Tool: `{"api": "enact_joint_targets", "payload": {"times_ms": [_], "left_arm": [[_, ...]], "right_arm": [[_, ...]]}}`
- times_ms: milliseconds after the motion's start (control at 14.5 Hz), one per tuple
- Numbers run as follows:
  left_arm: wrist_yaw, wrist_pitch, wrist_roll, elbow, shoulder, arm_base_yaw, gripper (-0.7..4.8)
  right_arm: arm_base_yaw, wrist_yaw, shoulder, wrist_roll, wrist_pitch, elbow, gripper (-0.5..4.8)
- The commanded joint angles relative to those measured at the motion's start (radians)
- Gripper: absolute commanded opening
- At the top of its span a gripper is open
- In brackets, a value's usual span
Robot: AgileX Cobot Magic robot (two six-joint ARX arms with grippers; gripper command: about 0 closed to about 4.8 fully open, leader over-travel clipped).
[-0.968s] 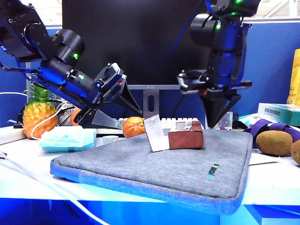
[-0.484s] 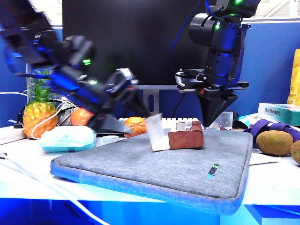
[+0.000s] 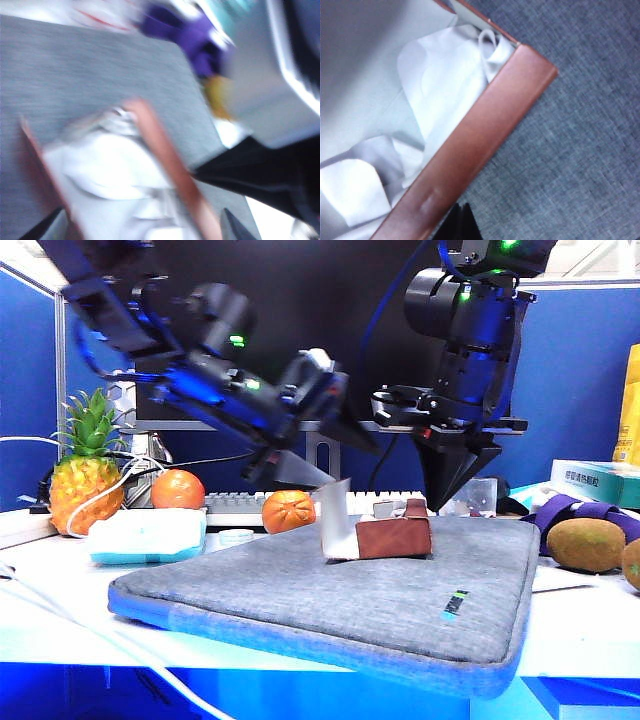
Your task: Close the glasses case.
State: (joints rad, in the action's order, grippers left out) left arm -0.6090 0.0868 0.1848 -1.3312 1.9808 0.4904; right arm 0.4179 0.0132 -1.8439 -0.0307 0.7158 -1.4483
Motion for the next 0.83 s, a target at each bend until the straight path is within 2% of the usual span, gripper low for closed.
{"api": "enact_joint_targets", "payload": {"times_ms": [69, 138, 207, 346, 484, 622, 829], "left_arm": [[0.060, -0.023, -0.017, -0.013, -0.019, -0.024, 4.08], [0.072, -0.056, -0.020, -0.042, -0.029, -0.033, 4.13], [0.070, -0.086, -0.024, -0.080, -0.033, -0.037, 4.70], [0.095, -0.190, -0.102, -0.159, -0.033, -0.037, 4.79], [0.303, -0.352, -0.234, -0.224, -0.033, -0.037, 4.79], [0.470, -0.422, -0.263, -0.227, -0.033, -0.042, 4.79], [0.491, -0.488, -0.285, -0.227, -0.029, -0.046, 4.79]], "right_arm": [[0.001, 0.008, 0.004, 0.004, 0.013, -0.002, -0.01], [0.001, 0.009, 0.004, 0.004, 0.020, -0.002, -0.01], [0.001, 0.009, 0.004, 0.004, 0.025, -0.002, -0.01], [0.001, 0.009, 0.004, 0.003, 0.028, -0.002, -0.01], [0.001, 0.009, 0.004, 0.003, 0.013, -0.002, -0.01], [0.001, 0.009, 0.004, 0.000, 0.006, -0.002, -0.01], [0.001, 0.009, 0.004, 0.000, -0.013, -0.002, -0.01]]}}
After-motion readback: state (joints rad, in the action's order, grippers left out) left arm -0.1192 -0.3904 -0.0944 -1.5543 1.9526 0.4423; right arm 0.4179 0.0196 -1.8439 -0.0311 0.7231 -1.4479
